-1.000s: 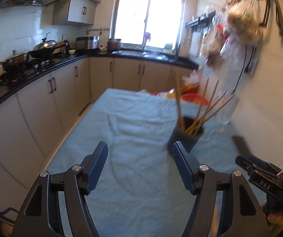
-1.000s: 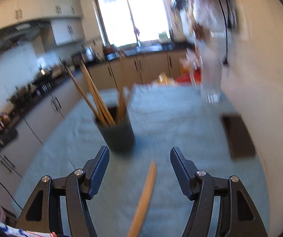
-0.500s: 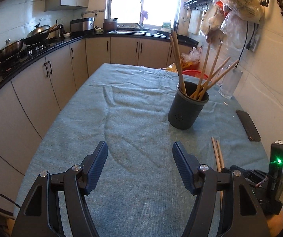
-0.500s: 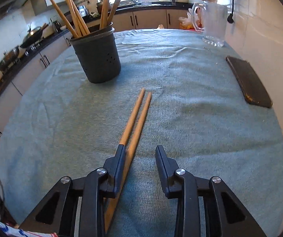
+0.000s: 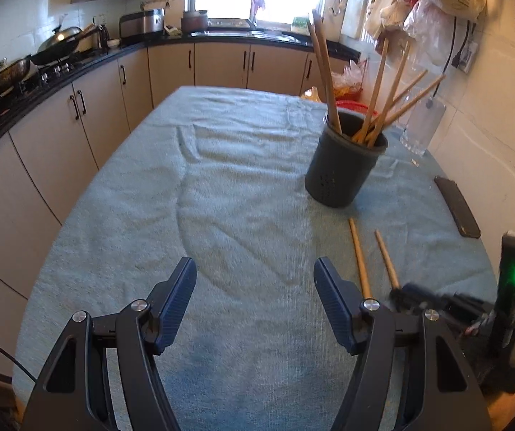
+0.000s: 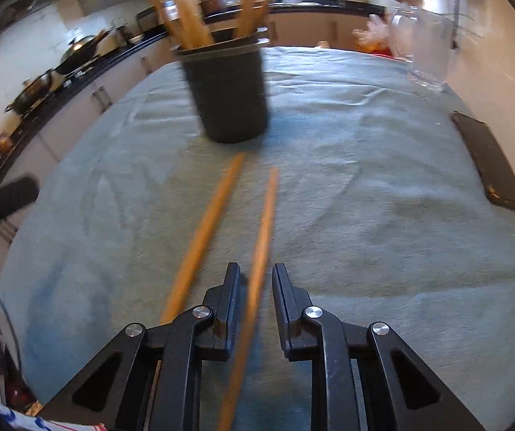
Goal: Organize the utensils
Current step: 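Lower both open tools toward the last chopsticks on the towel, then close the left tool on a chopstick while the right tool grasps another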
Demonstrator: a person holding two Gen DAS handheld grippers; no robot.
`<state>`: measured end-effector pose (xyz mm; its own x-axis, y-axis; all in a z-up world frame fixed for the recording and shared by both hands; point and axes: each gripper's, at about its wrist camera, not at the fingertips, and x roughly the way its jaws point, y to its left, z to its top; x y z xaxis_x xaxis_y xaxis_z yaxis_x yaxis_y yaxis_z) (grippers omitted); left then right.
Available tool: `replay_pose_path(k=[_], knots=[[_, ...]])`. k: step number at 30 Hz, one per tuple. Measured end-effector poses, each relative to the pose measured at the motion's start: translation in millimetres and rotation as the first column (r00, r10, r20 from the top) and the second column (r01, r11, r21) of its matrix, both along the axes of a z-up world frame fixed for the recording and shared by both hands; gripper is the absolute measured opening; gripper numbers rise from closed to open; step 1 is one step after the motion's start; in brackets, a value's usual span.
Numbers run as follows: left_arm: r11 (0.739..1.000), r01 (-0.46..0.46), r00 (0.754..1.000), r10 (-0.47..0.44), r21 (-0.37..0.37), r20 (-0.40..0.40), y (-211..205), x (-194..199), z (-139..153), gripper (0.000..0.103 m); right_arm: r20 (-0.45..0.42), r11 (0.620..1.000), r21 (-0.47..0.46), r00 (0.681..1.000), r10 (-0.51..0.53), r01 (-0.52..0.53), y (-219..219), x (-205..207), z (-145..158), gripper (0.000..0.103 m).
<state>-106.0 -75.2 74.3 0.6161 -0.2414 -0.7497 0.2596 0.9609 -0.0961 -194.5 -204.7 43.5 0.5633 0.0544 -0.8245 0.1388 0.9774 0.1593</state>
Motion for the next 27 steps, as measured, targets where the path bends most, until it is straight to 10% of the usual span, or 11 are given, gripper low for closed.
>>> replay_pose_path(k=[17, 27], knots=[[0.969, 0.220, 0.968, -0.204, 0.110, -0.145, -98, 23, -53, 0.066, 0.014, 0.997, -0.019, 0.997, -0.073, 0.074, -41, -26, -1, 0.018], [0.973, 0.221, 0.958, -0.203, 0.069, -0.204, -110, 37, -67, 0.008, 0.011, 0.999, -0.018, 1.000, -0.027, 0.027, -42, -27, -1, 0.017]])
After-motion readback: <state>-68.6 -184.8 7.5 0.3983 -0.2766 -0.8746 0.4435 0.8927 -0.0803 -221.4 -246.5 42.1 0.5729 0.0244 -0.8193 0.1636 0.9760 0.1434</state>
